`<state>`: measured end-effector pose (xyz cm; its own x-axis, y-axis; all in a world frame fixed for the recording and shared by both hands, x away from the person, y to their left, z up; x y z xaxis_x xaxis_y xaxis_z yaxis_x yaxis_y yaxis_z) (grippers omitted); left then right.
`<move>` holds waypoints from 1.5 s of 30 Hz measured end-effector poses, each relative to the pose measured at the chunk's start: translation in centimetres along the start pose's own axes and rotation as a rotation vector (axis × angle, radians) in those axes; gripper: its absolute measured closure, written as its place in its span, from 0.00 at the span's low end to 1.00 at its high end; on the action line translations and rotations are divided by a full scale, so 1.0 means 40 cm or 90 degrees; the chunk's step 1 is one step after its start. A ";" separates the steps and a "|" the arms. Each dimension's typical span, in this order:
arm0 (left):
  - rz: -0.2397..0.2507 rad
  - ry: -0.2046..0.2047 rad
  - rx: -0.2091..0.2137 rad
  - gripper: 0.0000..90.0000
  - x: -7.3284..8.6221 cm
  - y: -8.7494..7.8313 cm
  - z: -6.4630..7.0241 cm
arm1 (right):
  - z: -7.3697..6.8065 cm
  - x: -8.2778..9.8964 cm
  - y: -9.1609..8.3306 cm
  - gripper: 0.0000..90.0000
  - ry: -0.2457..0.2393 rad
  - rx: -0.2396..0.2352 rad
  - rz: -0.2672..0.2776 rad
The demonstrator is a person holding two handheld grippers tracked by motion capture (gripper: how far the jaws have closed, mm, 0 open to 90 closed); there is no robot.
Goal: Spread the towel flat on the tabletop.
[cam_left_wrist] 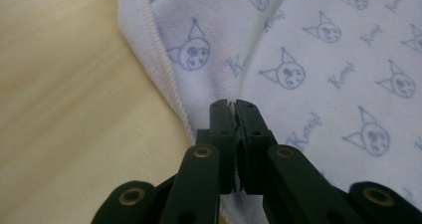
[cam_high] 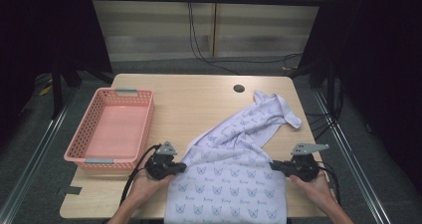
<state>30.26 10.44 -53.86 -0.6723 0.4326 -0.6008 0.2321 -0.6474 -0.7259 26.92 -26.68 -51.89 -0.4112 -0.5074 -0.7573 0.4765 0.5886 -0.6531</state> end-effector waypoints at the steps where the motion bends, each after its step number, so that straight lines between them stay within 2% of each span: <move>1: -0.005 -0.001 0.006 0.97 0.010 -0.007 0.006 | -0.018 0.005 -0.009 0.97 -0.003 -0.005 -0.001; 2: -0.013 0.012 0.001 0.97 0.028 -0.018 0.021 | -0.030 0.010 -0.014 0.97 -0.006 -0.009 -0.005; 5: -0.037 0.024 0.013 0.97 0.069 -0.042 0.056 | -0.083 0.033 -0.033 0.96 -0.013 -0.028 -0.027; 8: -0.070 0.031 0.065 0.96 0.118 -0.069 0.096 | -0.124 0.045 -0.047 0.94 -0.022 -0.037 -0.039; 9: -0.075 0.038 0.066 0.95 0.124 -0.077 0.101 | -0.134 0.047 -0.049 0.91 -0.031 -0.044 -0.041; 10: -0.065 0.038 0.076 0.92 0.119 -0.083 0.101 | -0.141 0.047 -0.051 0.88 -0.036 -0.043 -0.042; 11: -0.042 0.017 0.093 0.89 0.111 -0.084 0.104 | -0.142 0.044 -0.053 0.85 -0.033 -0.043 -0.037; 12: -0.021 0.008 0.096 0.87 0.094 -0.088 0.099 | -0.139 0.039 -0.054 0.83 -0.032 -0.046 -0.030; 13: -0.011 0.007 0.094 0.85 0.082 -0.089 0.096 | -0.129 0.029 -0.056 0.80 -0.029 -0.040 -0.013; 16: 0.034 0.000 0.093 0.83 0.020 -0.080 0.081 | -0.087 0.004 -0.049 0.79 -0.021 -0.012 0.010; 18: 0.057 -0.004 0.075 0.83 -0.032 -0.060 0.063 | -0.043 -0.012 -0.027 0.79 -0.019 0.012 0.011; 21: 0.059 -0.011 0.053 0.83 -0.090 -0.013 0.030 | 0.019 -0.028 0.022 0.76 -0.011 0.035 0.001; 23: 0.058 -0.017 0.049 0.83 -0.114 0.017 0.013 | 0.045 -0.037 0.048 0.74 -0.015 0.051 -0.006; 24: 0.055 -0.022 0.040 0.82 -0.127 0.036 0.002 | 0.052 -0.042 0.058 0.74 -0.016 0.048 -0.006; 26: 0.055 -0.035 0.046 0.76 -0.141 0.063 -0.009 | 0.070 -0.054 0.090 0.70 -0.023 0.054 -0.017; 27: 0.052 -0.037 0.045 0.74 -0.144 0.073 -0.011 | 0.077 -0.056 0.105 0.67 -0.027 0.057 -0.024; 28: 0.041 -0.037 0.029 0.73 -0.145 0.088 -0.014 | 0.081 -0.056 0.116 0.65 -0.027 0.060 -0.028; 29: 0.028 -0.031 0.025 0.72 -0.144 0.097 -0.014 | 0.085 -0.055 0.132 0.63 -0.027 0.064 -0.037; 30: 0.023 -0.025 0.022 0.75 -0.144 0.105 -0.013 | 0.088 -0.052 0.141 0.61 -0.035 0.071 -0.048; 32: 0.014 -0.008 -0.012 0.92 -0.138 0.118 -0.013 | 0.085 -0.047 0.153 0.60 -0.049 0.082 -0.061; 33: 0.013 -0.007 -0.013 0.94 -0.138 0.117 -0.013 | 0.081 -0.047 0.153 0.62 -0.053 0.086 -0.065; 34: 0.008 -0.015 -0.014 0.95 -0.138 0.114 -0.016 | 0.081 -0.048 0.152 0.74 -0.066 0.087 -0.066; 35: 0.012 -0.016 -0.019 0.96 -0.137 0.113 -0.017 | 0.076 -0.047 0.149 0.84 -0.060 0.085 -0.070; 37: 0.021 -0.019 -0.032 0.96 -0.132 0.104 -0.025 | 0.084 -0.041 0.141 0.95 -0.059 0.105 -0.075; 39: 0.022 -0.030 -0.037 0.97 -0.122 0.087 -0.040 | 0.097 -0.033 0.131 0.97 -0.047 0.116 -0.079; 41: 0.017 -0.034 -0.049 0.97 -0.109 0.067 -0.053 | 0.128 -0.016 0.107 0.97 -0.019 0.136 -0.081; 42: 0.024 -0.044 -0.049 0.97 -0.099 0.055 -0.059 | 0.138 -0.012 0.099 0.98 -0.011 0.141 -0.079; 43: 0.025 -0.045 -0.057 0.97 -0.093 0.047 -0.064 | 0.155 -0.007 0.084 0.98 0.006 0.148 -0.070; 45: 0.026 -0.054 -0.051 0.97 -0.076 0.034 -0.063 | 0.182 -0.003 0.064 0.98 0.015 0.160 -0.057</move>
<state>34.37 9.81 -53.86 -0.7168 0.3503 -0.6030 0.3135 -0.6105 -0.7273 33.85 -29.68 -53.49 -0.4771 -0.5343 -0.6977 0.6137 0.3658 -0.6997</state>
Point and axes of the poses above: each handheld gripper's, and its own axes: y roughly forward along the jaws, x roughly out of its underside, z roughly to its right, the point moved 6 cm from there along y, roughly forward along the jaws, and after that the axes turned 13 degrees about -y, right-handed, at the moved point
